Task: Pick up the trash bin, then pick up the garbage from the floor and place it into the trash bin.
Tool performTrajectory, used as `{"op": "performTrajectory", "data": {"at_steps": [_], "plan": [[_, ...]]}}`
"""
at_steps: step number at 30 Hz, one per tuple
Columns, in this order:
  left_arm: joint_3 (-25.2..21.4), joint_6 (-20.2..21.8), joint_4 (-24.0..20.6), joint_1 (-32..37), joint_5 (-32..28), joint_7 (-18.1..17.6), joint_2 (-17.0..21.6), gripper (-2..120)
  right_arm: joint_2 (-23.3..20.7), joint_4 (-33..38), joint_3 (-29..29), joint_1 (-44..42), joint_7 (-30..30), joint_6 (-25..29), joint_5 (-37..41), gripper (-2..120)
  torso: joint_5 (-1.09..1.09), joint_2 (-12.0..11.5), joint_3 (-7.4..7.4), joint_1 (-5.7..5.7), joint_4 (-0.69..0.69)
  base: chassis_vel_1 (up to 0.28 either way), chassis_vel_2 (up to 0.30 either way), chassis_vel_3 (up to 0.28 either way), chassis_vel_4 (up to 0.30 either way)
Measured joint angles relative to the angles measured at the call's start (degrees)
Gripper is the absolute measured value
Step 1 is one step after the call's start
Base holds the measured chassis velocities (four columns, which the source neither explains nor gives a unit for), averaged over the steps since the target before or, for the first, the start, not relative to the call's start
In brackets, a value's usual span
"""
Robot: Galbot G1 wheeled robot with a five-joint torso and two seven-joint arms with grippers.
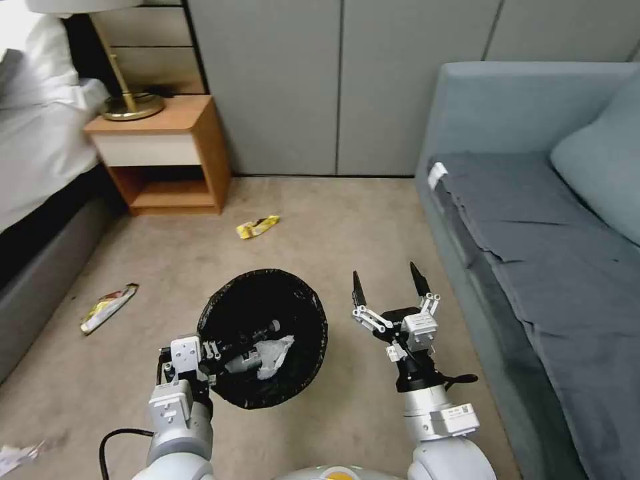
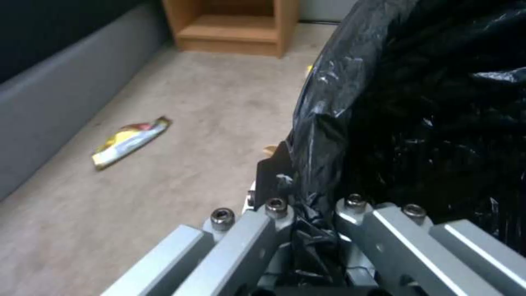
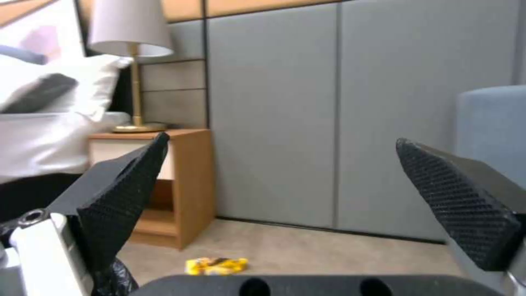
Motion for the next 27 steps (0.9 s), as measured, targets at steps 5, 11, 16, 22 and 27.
{"op": "performTrajectory", "data": {"at_steps": [5, 11, 16, 22, 27], "plan": [[-0.1, 0.0, -0.1, 0.0, 0.0, 0.0, 0.0, 1, 0.2, -0.1, 0.0, 0.1, -0.2, 0.3, 0.0, 100, 0.01, 0.0, 0.00, 0.00, 0.00, 0.122, 0.112, 0.132, 0.110], [0.0, 0.0, -0.2, 0.0, 0.0, 0.0, -0.2, 1, 0.3, -0.1, 0.0, 0.1, 0.3, 0.2, 0.0, 100, 0.00, 0.0, 0.00, 0.00, 0.00, 0.122, 0.116, 0.125, 0.115], [0.0, 0.0, -0.3, 0.0, 0.1, 0.0, -0.2, 1, 0.4, -0.1, -0.1, 0.1, 0.4, 0.2, 0.1, 100, 0.00, 0.0, 0.00, 0.00, 0.00, 0.120, 0.124, 0.116, 0.121], [0.1, 0.0, -0.4, 0.1, 0.2, 0.0, -0.3, 1, 0.5, -0.1, -0.2, 0.0, 0.4, 0.2, 0.0, 100, 0.00, 0.0, 0.00, 0.00, 0.00, 0.128, 0.114, 0.128, 0.131], [0.2, -0.4, -0.3, 0.2, 0.3, 0.0, -0.4, 1, 0.5, 0.0, -0.3, -0.1, 0.3, 0.3, -0.1, 100, 0.00, 0.0, 0.00, 0.00, 0.00, 0.122, 0.123, 0.121, 0.105]]}}
